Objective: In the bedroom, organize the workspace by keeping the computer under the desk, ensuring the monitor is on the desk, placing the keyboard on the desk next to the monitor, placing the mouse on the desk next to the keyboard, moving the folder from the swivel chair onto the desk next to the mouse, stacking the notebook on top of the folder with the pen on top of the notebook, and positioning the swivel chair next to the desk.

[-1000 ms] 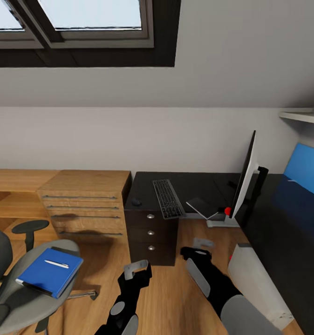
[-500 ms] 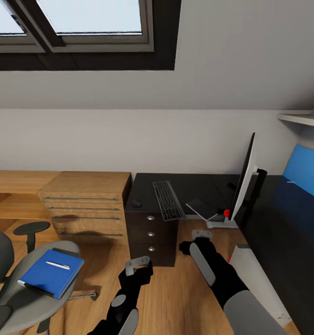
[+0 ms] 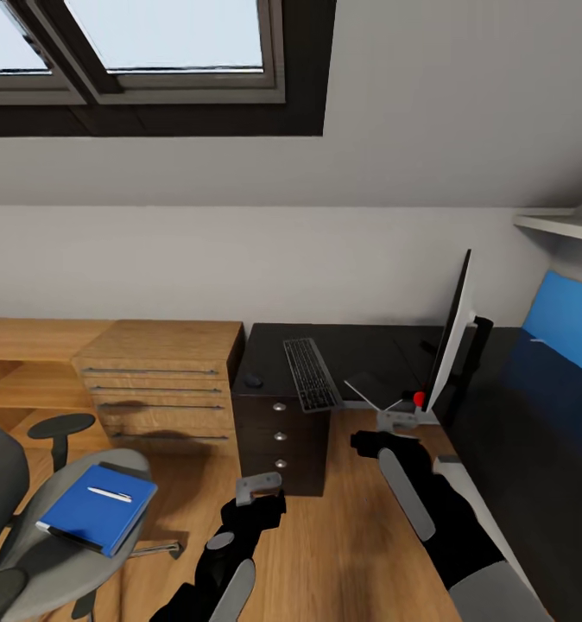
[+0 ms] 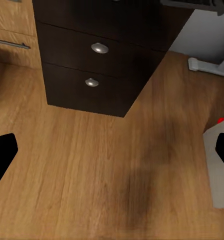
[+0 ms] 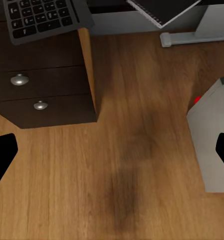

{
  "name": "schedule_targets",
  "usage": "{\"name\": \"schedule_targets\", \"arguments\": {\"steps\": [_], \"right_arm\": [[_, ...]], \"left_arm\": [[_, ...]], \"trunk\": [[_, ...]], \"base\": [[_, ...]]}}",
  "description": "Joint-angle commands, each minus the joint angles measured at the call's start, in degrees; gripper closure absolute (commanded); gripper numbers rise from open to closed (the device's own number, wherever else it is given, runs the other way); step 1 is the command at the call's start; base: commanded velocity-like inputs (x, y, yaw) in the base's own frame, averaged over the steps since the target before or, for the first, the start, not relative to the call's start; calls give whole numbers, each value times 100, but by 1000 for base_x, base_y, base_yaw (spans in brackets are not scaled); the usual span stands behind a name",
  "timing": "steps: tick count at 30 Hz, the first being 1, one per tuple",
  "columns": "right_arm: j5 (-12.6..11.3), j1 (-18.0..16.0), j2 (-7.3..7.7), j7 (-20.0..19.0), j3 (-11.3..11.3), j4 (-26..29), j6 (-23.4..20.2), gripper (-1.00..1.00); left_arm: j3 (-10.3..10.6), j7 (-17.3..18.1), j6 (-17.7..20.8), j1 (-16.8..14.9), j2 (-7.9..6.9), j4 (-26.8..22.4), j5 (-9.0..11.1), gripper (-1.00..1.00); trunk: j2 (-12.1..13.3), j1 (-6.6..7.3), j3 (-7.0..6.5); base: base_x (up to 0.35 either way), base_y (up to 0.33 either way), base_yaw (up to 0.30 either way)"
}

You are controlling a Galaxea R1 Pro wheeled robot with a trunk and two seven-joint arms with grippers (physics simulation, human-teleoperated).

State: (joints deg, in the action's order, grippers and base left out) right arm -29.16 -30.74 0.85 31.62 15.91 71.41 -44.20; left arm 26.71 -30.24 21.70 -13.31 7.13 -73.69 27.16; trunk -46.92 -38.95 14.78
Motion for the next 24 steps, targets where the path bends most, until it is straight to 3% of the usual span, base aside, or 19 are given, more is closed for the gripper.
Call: {"name": "schedule_targets", "arguments": {"steps": [1,4,7,10,11,14,24], "right_arm": [[-67,23,19,53,12,63,1,-100],[-65,34,15,56,5,91,24,-100],[-64,38,18,58,-1,118,33,-100],[-64,40,24,57,-6,136,38,-100],[-58,41,27,65,-13,151,44,-100],[-51,42,32,79,-16,196,52,-100],[-20,42,38,93,-19,241,78,-100]], "left_arm": [[1,-89,24,-5,-1,-27,285,-100],[1,-191,31,-5,-6,-36,511,-100],[5,-309,34,-5,-4,-39,592,-100],[5,-469,32,-5,-7,-43,630,-100],[0,-736,24,-5,-13,-71,661,-100],[6,-937,21,-5,-13,-94,676,-100],[-25,-1070,39,-5,-21,-70,712,-100]], "trunk": [[35,21,-10],[156,87,-64],[276,153,-118],[396,219,-172],[436,241,-190],[557,307,-244],[958,526,-452]], "base": [[0,0,0],[0,0,0],[0,0,0],[0,0,0],[0,0,0],[0,0,-7],[0,0,-229]]}}
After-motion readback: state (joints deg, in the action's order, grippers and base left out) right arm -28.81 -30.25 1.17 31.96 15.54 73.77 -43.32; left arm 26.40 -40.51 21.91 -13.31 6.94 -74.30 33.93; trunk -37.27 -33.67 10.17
